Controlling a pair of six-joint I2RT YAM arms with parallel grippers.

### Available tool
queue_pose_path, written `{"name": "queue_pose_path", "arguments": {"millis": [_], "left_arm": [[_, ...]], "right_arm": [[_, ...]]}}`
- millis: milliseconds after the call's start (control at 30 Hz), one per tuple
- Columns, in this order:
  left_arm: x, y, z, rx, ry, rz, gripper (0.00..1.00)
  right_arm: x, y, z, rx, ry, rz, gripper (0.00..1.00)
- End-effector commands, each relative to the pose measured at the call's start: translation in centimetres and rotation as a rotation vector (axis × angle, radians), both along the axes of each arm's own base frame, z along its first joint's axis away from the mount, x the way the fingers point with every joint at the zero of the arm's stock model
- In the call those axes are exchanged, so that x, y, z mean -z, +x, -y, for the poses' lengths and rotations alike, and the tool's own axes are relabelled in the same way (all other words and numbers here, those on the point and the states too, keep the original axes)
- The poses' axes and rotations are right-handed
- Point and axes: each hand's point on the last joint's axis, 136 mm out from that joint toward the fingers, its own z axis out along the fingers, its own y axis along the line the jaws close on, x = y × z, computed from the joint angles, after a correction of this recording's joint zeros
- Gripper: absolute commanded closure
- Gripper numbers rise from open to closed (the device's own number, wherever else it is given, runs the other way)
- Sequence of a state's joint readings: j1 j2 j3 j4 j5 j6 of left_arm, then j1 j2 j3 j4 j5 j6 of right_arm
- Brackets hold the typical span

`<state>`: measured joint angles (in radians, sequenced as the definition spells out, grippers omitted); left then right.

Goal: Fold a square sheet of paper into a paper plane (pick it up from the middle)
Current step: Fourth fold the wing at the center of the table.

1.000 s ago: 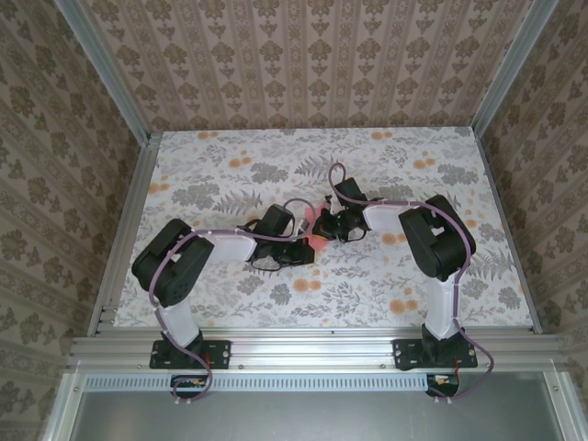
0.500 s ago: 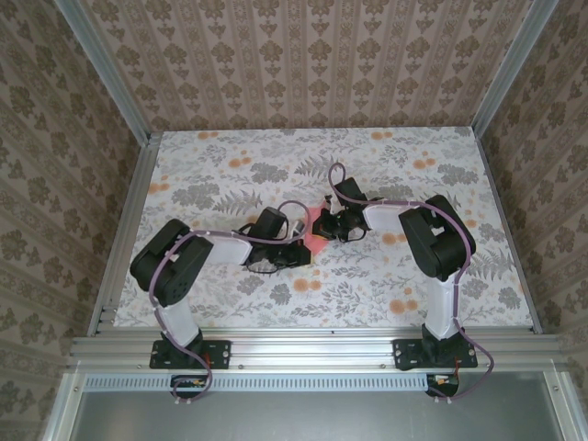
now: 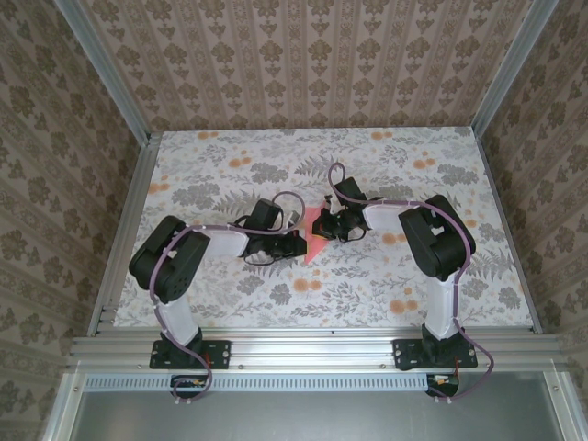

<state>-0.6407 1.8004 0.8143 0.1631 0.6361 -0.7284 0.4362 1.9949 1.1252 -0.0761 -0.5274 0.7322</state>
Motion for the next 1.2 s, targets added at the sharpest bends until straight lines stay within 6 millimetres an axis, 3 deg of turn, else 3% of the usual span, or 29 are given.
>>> {"name": "queue_pose_path", "arguments": {"millis": [0,100,200,367,500,600,867,1033,1167], "left_arm": [[1.2,-0.9,-0.4,0.022,0.016,-0.023,0.93],[2.8,-1.1,-1.5,0.005,0.094,-0.033,0.93],[2.8,-1.3,-1.9,0.000,0.112,-0.035,0.94],[0.1,-0.6,-1.5,-0.005,0.091,0.022,0.93],[-3.4,-0.1,-0.2,0.019,0.041,0.094,0.93],[-4.2,-0.1,1.0,0.046,0.004,0.100,0.93],[0.2,0.2,1.0,0.033,0.068,0.039,0.95],[3.2,-0.9,0.1,0.017,0.113,-0.026,0.96],[4.3,-2.1,-1.1,0.001,0.143,-0.057,0.96]], "right_arm": [[3.1,-1.1,1.7,0.021,-0.106,-0.067,0.96],[3.2,-1.1,1.7,0.019,-0.104,-0.069,0.96],[3.2,-1.0,1.7,0.020,-0.106,-0.070,0.96],[3.0,-1.0,1.6,0.018,-0.103,-0.068,0.96],[3.0,-1.0,1.7,0.019,-0.104,-0.069,0.96],[3.0,-0.9,1.6,0.022,-0.103,-0.066,0.96],[3.0,-0.9,1.6,0.022,-0.099,-0.066,0.96],[3.0,-1.1,1.7,0.017,-0.104,-0.070,0.96],[2.7,-1.1,1.5,0.011,-0.093,-0.067,0.96]]}}
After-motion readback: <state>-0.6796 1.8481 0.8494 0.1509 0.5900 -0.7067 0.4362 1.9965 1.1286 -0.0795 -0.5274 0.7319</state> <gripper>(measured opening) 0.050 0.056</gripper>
